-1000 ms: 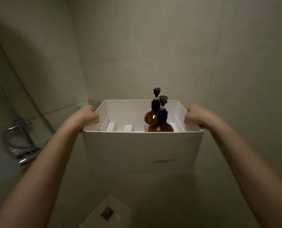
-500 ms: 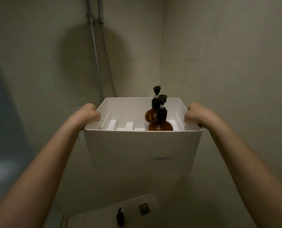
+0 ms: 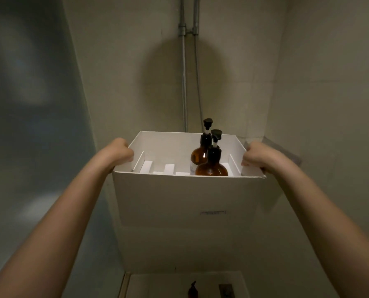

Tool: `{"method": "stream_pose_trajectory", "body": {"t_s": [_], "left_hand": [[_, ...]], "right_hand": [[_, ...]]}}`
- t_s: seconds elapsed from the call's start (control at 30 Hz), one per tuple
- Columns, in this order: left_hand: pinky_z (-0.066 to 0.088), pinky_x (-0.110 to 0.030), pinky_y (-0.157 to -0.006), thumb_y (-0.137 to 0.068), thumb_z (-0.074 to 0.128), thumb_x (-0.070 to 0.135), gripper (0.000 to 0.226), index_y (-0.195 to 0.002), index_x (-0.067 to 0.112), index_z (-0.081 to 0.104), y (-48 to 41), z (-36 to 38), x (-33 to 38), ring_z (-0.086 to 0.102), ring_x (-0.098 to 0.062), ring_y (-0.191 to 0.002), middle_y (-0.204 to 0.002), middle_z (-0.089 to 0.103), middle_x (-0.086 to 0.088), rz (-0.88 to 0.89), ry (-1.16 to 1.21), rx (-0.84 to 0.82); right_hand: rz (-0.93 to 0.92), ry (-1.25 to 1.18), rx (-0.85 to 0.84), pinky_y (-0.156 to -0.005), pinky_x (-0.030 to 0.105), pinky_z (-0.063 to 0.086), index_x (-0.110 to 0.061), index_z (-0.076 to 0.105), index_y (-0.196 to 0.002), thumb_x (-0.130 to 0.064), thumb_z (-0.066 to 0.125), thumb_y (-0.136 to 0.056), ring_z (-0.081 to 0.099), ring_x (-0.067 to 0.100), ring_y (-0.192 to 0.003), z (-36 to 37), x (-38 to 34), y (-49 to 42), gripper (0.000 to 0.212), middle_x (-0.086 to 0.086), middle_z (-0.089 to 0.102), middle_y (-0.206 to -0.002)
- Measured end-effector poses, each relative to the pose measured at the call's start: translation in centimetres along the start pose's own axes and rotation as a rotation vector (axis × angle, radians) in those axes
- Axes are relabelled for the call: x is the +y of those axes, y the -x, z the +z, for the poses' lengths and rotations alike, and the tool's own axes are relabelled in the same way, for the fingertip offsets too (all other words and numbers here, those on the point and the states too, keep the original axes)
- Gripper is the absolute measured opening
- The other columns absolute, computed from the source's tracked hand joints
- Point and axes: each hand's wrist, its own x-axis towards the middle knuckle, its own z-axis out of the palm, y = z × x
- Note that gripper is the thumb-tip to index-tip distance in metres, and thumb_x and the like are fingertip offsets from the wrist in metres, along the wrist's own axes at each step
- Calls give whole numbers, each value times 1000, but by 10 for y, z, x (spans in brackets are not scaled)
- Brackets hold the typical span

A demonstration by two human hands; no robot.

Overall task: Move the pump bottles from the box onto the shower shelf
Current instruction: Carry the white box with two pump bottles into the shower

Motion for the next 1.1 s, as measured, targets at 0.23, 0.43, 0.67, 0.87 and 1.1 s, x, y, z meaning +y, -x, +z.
{"method": "stream_pose_trajectory", "body": {"t_s": [0.23, 0.43, 0.67, 0.87, 1.1], "left_hand": [[26, -23, -47, -78, 54, -6, 20, -60, 2, 49, -17, -1, -11, 40, -19, -52, -58, 44, -7, -10, 11, 0], [28, -23, -47, -78, 53, -6, 16, -64, 1, 52, -30, 19, -15, 44, -22, -56, -60, 46, -8, -61, 18, -6], [36, -28, -64, -80, 52, -2, 10, -83, -5, 61, -34, 58, -28, 57, -34, -78, -80, 56, -21, -110, -16, 28], [40, -32, -67, -79, 52, -2, 19, -89, -14, 63, -41, 106, -57, 63, -41, -90, -94, 64, -34, -132, -45, 6], [44, -34, -66, -79, 48, 3, 19, -86, -5, 64, -44, 176, -102, 61, -37, -81, -85, 65, -23, -161, -124, -35]], "right_hand": [[7, 17, 9, -42, 22, 38, 4, 58, -108, -3, 54, -84, 53, 21, -57, 5, -15, -19, 25, 13, 58, -75], [-3, 39, -11, -47, 24, 40, 4, 59, -107, -5, 55, -84, 55, 21, -61, 17, -7, -43, 25, 15, 59, -86], [4, 54, -22, -63, 35, 50, 0, 60, -104, -11, 52, -88, 60, 27, -74, 48, 13, -71, 22, 15, 60, -89], [-28, 113, -62, -62, 32, 49, -5, 56, -88, -11, 50, -86, 59, 27, -71, 86, 37, -89, 9, 9, 56, -74], [3, 157, -110, -57, 30, 43, -10, 53, -81, -11, 49, -87, 57, 22, -68, 157, 80, -109, 7, 5, 53, -70]]}}
